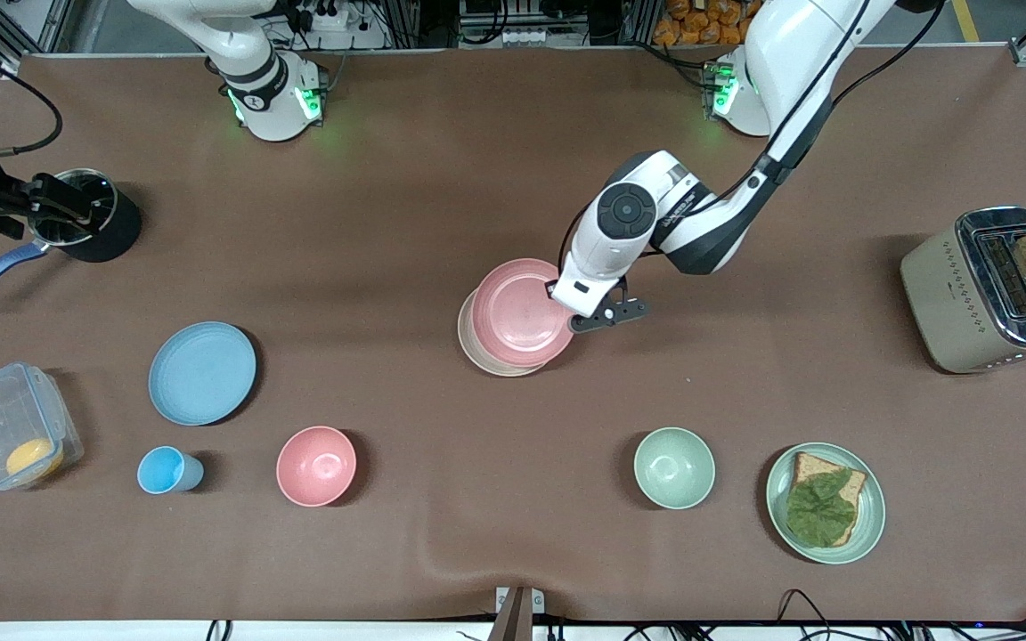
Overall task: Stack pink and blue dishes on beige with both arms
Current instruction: 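Carry the pink plate with the left gripper onto the beige plate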
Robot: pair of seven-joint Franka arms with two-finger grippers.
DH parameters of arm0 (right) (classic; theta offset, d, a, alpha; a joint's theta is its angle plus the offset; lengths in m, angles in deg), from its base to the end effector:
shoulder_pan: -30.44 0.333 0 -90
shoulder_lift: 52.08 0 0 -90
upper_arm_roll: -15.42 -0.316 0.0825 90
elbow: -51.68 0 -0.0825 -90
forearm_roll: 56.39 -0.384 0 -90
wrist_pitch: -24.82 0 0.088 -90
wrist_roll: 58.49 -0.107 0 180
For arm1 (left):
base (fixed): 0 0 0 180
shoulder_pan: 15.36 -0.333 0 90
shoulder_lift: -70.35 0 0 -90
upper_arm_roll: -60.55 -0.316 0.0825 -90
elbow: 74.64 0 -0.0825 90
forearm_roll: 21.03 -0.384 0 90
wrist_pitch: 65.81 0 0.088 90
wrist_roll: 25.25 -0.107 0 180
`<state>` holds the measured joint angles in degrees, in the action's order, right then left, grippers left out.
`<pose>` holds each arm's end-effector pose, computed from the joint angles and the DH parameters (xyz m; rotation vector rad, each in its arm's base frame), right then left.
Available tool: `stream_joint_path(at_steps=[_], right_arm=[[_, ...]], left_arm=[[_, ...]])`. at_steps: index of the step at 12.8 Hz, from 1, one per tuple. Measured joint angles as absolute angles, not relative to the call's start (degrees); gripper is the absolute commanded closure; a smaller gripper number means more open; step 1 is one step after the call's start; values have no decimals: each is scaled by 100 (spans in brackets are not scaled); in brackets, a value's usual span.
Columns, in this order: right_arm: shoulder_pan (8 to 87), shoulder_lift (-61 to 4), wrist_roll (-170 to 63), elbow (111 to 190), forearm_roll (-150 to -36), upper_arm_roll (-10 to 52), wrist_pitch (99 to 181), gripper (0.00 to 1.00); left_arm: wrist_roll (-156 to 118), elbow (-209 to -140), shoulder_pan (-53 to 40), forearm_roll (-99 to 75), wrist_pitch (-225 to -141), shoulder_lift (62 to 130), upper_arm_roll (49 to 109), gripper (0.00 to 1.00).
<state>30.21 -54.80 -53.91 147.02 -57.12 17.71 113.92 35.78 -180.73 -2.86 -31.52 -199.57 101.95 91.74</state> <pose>0.5356 -0.0227 0.6052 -3.1213 -0.0560 0.0944 0.4829 -0.4238 0.2627 3.0123 0.3708 -0.1512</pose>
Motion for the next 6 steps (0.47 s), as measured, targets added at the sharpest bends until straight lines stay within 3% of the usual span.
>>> stream_joint_path(at_steps=[6], right_arm=[[3021, -5478, -5391, 14702, -5712, 1771, 11404, 0]], left_arm=[[3579, -18058, -163, -3183, -20354, 10510, 9165, 100]])
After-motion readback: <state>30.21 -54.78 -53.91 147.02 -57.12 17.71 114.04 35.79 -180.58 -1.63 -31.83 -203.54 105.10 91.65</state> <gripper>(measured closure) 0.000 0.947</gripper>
